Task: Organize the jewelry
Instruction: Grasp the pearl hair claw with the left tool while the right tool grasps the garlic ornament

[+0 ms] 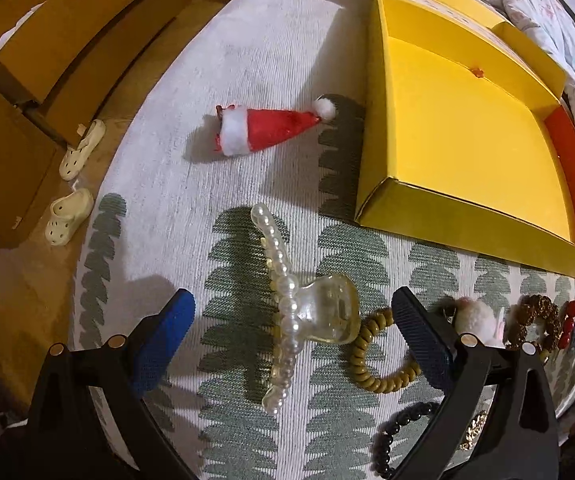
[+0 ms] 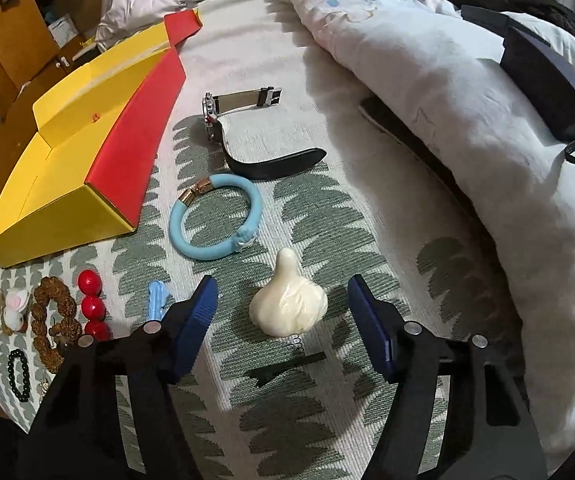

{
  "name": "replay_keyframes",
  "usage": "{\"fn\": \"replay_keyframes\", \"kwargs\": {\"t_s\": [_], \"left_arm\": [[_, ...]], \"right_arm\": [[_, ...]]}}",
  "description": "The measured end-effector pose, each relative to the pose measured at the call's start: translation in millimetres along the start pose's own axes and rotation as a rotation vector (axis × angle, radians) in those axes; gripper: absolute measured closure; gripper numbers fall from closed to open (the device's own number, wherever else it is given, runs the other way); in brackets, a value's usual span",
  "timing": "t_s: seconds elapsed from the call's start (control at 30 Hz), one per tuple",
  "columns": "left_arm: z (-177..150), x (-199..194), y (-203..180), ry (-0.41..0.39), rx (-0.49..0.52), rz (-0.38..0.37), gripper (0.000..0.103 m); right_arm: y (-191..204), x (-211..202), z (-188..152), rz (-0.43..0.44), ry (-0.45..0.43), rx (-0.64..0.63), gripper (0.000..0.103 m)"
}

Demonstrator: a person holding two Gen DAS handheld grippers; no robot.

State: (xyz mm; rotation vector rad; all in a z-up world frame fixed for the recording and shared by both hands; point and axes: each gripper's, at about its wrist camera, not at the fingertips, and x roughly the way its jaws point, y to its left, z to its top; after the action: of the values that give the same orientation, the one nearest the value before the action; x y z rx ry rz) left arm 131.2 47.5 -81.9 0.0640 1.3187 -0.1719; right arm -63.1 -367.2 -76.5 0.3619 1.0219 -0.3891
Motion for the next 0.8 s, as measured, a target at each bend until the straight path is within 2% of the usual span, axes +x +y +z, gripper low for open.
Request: {"fn": "replay_keyframes", "kwargs": {"t_s": [0.13,0.27,0.4,0.57,0.67,0.77,0.8], "left_arm": [[3.9,7.6,0.1,0.009,-0.007,0.020,0.006],[4.1,15.3,3.9,0.030,-0.016,0.033,0.008],[2.7,19.2,8.0,0.042,-0.023,0.047,0.022],[2.0,20.4,11.1,0.035,-0.028,0.064,0.030],[0.4,17.5,8.9,0.025,-0.029,0.068,0.041],[-1.5,13.9,6.9,0.022,-0.034,0.053,0.059],[-1.7,13.7,8.9,0.021,-0.040,0.046,0.060]], "right_arm": [[0.7,2.9,-1.4,-0.005,0.010,-0.006,0.040],[-2.3,5.0,-1.7,-0.010,0.016,-0.003,0.051],[-3.0,7.0,-1.9,-0.012,0.023,-0.003,0.057],[-4.6,8.8,-1.3,-0.008,0.023,0.003,0.062],[-4.3,8.3,-1.7,-0.003,0.021,0.003,0.066],[-4.9,7.7,-1.6,0.001,0.018,0.008,0.067],[-5.5,7.7,-1.7,0.004,0.018,0.012,0.067]]}}
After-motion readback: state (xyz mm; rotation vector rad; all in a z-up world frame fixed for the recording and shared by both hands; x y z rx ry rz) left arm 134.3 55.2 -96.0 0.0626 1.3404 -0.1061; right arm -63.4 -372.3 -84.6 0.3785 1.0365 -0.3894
